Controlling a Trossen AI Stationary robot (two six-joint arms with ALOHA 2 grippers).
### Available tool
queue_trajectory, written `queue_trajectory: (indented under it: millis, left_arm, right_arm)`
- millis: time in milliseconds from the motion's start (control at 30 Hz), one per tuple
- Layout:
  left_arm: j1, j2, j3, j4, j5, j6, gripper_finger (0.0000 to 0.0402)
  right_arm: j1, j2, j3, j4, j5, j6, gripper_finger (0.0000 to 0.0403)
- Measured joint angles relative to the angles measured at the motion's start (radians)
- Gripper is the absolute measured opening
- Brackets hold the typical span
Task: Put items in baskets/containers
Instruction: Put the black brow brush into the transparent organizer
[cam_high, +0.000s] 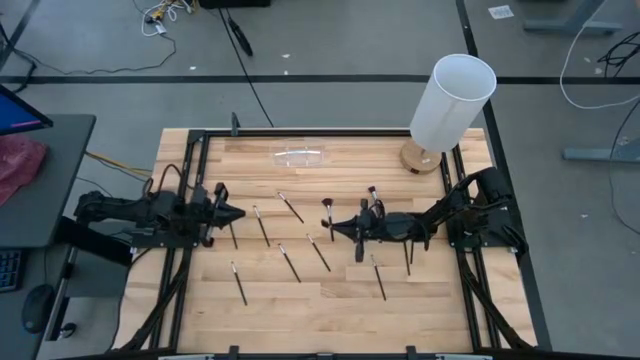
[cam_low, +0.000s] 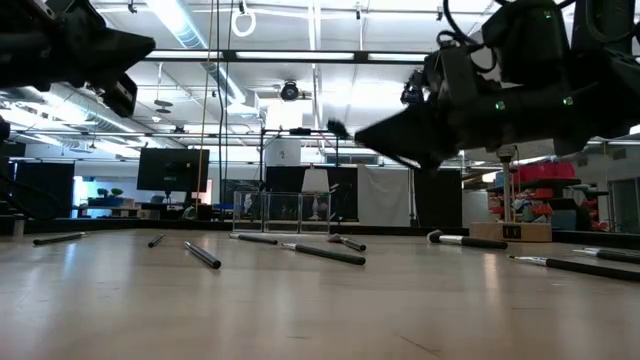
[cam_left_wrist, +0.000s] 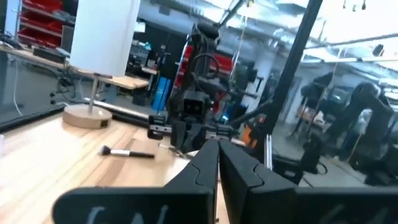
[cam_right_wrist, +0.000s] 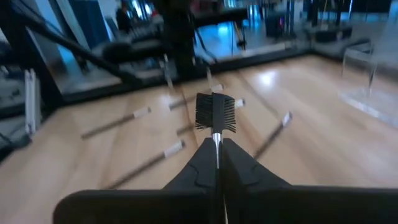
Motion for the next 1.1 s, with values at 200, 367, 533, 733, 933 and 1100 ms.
queue_trajectory:
  millis: [200,367,533,733,933,1100]
  left_arm:
    - [0.001,0.029,0.000,0.035,-0.127,0.057,0.0016]
    - [0.000,0.220,0.000,0.193,-0.075,0.081,0.0016]
    - [0.000,0.561,0.000,0.490,-0.055,0.149,0.0016]
    - [-0.001,1.016,0.025,0.876,-0.004,0.173,0.0016]
    - [-0.010,1.401,0.264,0.928,0.027,0.241,0.0051]
    - [-0.009,1.589,0.450,0.929,0.113,0.341,0.0126]
  right_arm:
    - [-0.004,0.000,0.000,0.133,-0.034,-0.074,0.0004]
    - [-0.027,-0.002,0.026,0.210,-0.142,-0.120,0.0004]
    - [-0.049,-0.002,0.098,0.185,-0.302,-0.155,0.0004]
    - [-0.057,-0.002,0.134,0.152,-0.400,-0.161,0.0004]
    - [-0.053,-0.002,0.134,0.135,-0.414,-0.124,0.0004]
    - [-0.032,-0.002,0.120,0.121,-0.419,-0.098,0.0004]
